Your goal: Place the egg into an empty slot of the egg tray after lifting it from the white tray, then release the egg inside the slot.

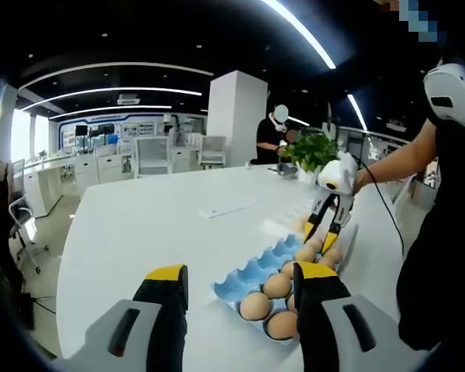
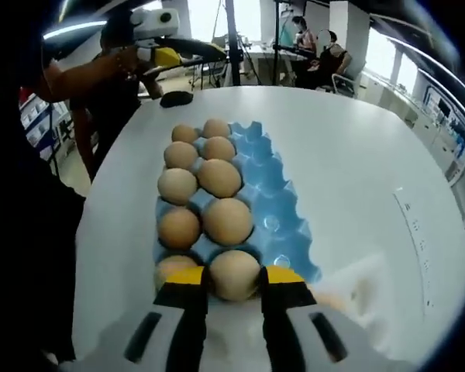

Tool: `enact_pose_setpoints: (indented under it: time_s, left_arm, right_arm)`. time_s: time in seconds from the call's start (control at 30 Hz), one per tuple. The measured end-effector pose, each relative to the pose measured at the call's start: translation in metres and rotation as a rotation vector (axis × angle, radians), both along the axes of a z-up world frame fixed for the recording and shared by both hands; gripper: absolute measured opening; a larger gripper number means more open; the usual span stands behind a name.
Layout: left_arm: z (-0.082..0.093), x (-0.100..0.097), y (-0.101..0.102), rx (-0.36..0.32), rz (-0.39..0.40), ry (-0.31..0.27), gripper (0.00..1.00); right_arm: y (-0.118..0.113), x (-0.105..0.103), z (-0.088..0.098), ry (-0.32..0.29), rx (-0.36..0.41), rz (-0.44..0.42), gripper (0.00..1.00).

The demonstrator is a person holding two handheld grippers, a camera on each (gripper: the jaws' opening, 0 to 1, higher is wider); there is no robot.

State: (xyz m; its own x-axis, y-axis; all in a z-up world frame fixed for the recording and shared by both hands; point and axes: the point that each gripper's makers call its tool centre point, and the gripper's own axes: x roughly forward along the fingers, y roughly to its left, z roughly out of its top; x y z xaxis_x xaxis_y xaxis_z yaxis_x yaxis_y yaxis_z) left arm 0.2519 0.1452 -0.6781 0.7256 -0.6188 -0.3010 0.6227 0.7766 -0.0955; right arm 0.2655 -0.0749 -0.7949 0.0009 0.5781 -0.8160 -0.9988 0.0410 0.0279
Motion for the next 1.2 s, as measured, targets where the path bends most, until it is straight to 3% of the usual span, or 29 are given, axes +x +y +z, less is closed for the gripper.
enact_pose_setpoints:
  time_s: [0.43, 0.77, 0.87, 0.93, 1.03, 1.13, 1.2]
  left_arm:
    - [0.001, 0.001, 0.0, 0.0, 0.0, -0.005, 0.55]
    - [0.0, 0.001, 0.0, 0.006, -0.006, 0.001, 0.55]
    - [-0.001, 0.001, 0.0, 0.006, -0.005, 0.002, 0.56]
    - [-0.001, 0.001, 0.0, 0.007, -0.006, 0.003, 0.57]
    - [-0.004, 0.001, -0.001, 0.024, -0.011, 0.004, 0.57]
    - [-0.005, 0.001, -0.001, 0.018, -0.011, 0.006, 0.57]
    - [-0.005, 0.002, -0.001, 0.019, -0.009, 0.006, 0.58]
  right_arm:
    - [0.001, 0.001, -0.001, 0.03, -0.003, 0.032, 0.28]
    - [-0.004, 0.005, 0.003, -0.006, 0.04, 0.005, 0.32]
    - [0.0, 0.004, 0.02, 0.023, 0.137, -0.056, 0.37]
    - [-0.003, 0.009, 0.033, 0.009, 0.18, -0.085, 0.36]
    - [-0.016, 0.023, 0.044, -0.048, 0.194, -0.13, 0.35]
    - [-0.037, 0.049, 0.049, -0.117, 0.193, -0.231, 0.33]
    - [-0.048, 0.062, 0.048, -0.123, 0.192, -0.298, 0.34]
